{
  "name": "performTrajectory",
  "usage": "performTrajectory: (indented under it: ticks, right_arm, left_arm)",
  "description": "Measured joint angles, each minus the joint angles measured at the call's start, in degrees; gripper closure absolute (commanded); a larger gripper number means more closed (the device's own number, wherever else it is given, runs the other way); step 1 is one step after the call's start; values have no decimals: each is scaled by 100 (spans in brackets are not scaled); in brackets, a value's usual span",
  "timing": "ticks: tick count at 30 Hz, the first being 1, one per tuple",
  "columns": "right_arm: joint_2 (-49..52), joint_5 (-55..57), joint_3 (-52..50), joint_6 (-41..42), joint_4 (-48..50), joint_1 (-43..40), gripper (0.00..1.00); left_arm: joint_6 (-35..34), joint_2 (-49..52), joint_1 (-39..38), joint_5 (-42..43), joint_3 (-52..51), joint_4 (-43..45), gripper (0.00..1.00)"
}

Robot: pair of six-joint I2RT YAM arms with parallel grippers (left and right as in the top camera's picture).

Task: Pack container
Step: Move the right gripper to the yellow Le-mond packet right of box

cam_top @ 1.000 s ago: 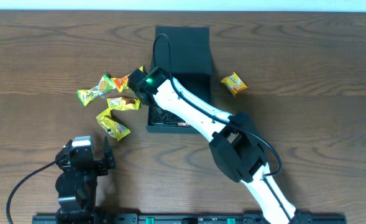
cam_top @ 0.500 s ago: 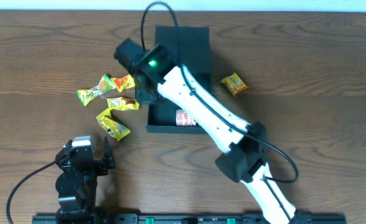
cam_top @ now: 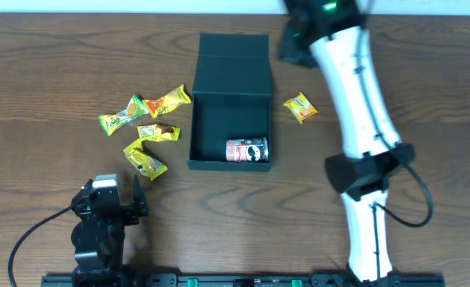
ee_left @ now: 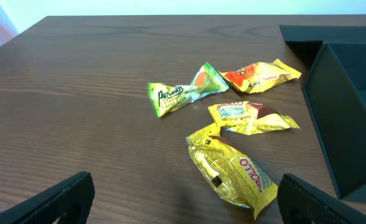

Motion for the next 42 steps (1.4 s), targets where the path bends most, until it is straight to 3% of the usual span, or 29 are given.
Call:
performTrajectory:
  ticks: [7,15,16,17,20,21,22,29,42]
  right_arm:
    - [-2,-452,-973,28,236,-1001,98]
    - [-2,-984,-2588,24,1104,-1034,97]
    - [-2,-1097,-2756,20,1241,-1029,92]
    - [-2,-1176,-2900,20,1342,-1019,80]
    - [-2,-1338,-3270,-17,1587,-1012,16]
    - [-2,-1373,-3357,-15,1628,-1012,4]
    - [-2,-1408,-3447,-9,1650,-1012,1]
    - [-2,-1596,-3620,350,1725,-962,1]
    - [-2,-1668,-3930,2120,2304,-603,1]
  left_arm:
    - [0,0,0,0,0,0,5]
    - [0,0,0,0,0,0,5]
    - [0,0,0,0,0,0,5]
    - [0,0,0,0,0,0,5]
    - [0,0,0,0,0,0,5]
    - [0,0,0,0,0,0,5]
    - [0,0,0,0,0,0,5]
    - [0,0,0,0,0,0,5]
    - [0,0,0,0,0,0,5]
